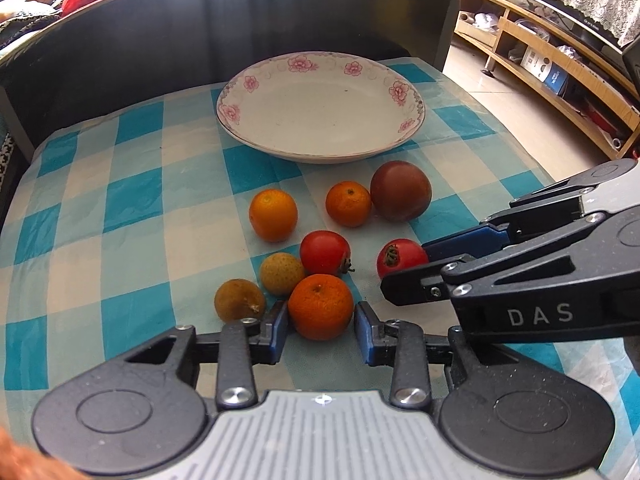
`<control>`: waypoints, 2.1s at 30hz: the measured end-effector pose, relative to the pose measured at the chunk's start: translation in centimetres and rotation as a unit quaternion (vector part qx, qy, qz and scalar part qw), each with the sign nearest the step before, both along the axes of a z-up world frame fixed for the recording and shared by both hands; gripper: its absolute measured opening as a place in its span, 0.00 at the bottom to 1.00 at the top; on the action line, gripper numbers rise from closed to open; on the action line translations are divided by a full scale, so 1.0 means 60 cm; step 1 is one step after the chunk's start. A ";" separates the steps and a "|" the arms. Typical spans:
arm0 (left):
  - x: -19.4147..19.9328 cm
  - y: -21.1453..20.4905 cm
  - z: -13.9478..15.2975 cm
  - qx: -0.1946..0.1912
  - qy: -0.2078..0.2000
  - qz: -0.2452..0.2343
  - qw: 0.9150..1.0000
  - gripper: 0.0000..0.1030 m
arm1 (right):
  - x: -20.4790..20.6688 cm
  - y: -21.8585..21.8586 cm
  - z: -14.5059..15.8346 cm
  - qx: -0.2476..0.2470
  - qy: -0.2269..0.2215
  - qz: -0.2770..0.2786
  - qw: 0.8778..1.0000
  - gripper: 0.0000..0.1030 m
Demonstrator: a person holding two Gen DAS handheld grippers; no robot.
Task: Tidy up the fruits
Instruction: 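Grasp an orange with the left tool while the right tool grasps a red cherry tomato, then carry both fruits over the white plate and open both tools to drop them, then withdraw both tools from the plate back toward the remaining fruits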
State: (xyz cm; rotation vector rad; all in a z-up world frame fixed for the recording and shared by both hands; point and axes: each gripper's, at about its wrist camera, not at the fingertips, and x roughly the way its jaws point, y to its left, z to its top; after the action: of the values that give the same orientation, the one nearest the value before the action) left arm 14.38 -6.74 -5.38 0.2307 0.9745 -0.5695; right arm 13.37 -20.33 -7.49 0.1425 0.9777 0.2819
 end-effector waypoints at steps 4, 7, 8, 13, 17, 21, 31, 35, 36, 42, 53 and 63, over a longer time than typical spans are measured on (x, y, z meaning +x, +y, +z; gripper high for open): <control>0.004 0.006 0.007 -0.017 0.021 0.011 1.000 0.40 | -0.004 0.005 0.011 0.003 -0.005 0.010 1.000 0.26; 0.000 0.006 0.022 -0.025 0.018 0.010 0.999 0.40 | -0.009 -0.001 0.025 0.008 -0.016 0.011 1.000 0.26; 0.001 0.005 0.028 -0.030 0.016 0.010 0.999 0.40 | -0.011 -0.004 0.030 0.010 -0.019 0.008 1.000 0.26; 0.026 -0.006 0.055 -0.044 0.002 0.026 0.999 0.40 | 0.005 -0.025 0.053 0.021 -0.046 -0.017 0.999 0.26; 0.066 -0.025 0.068 -0.047 -0.010 0.033 0.998 0.40 | 0.034 -0.044 0.058 0.019 -0.056 -0.041 0.997 0.26; 0.095 -0.044 0.073 -0.045 -0.024 0.032 0.998 0.40 | 0.067 -0.055 0.066 0.010 -0.069 -0.056 0.996 0.26; 0.127 -0.063 0.054 -0.037 -0.030 0.042 0.998 0.40 | 0.107 -0.072 0.049 0.010 -0.068 -0.075 0.995 0.29; 0.130 -0.065 0.056 -0.038 -0.043 0.044 0.997 0.40 | 0.110 -0.077 0.048 0.015 -0.073 -0.085 0.994 0.35; 0.131 -0.065 0.056 -0.040 -0.043 0.045 0.997 0.41 | 0.110 -0.079 0.049 0.019 -0.075 -0.086 0.993 0.37; 0.134 -0.062 0.054 -0.036 -0.045 0.051 0.997 0.43 | 0.105 -0.088 0.053 0.018 -0.080 -0.099 0.992 0.41; 0.131 -0.051 0.069 -0.044 -0.050 0.060 0.996 0.48 | 0.086 -0.097 0.063 0.010 -0.086 -0.107 0.990 0.41; 0.096 -0.023 0.091 -0.043 -0.053 0.052 0.996 0.48 | 0.048 -0.089 0.058 -0.008 -0.072 -0.093 0.993 0.41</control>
State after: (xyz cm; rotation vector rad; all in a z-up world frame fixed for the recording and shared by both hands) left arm 20.15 -8.11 0.09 0.1316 0.8525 -0.4979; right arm 16.23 -25.69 -3.98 0.1949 0.8170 0.1108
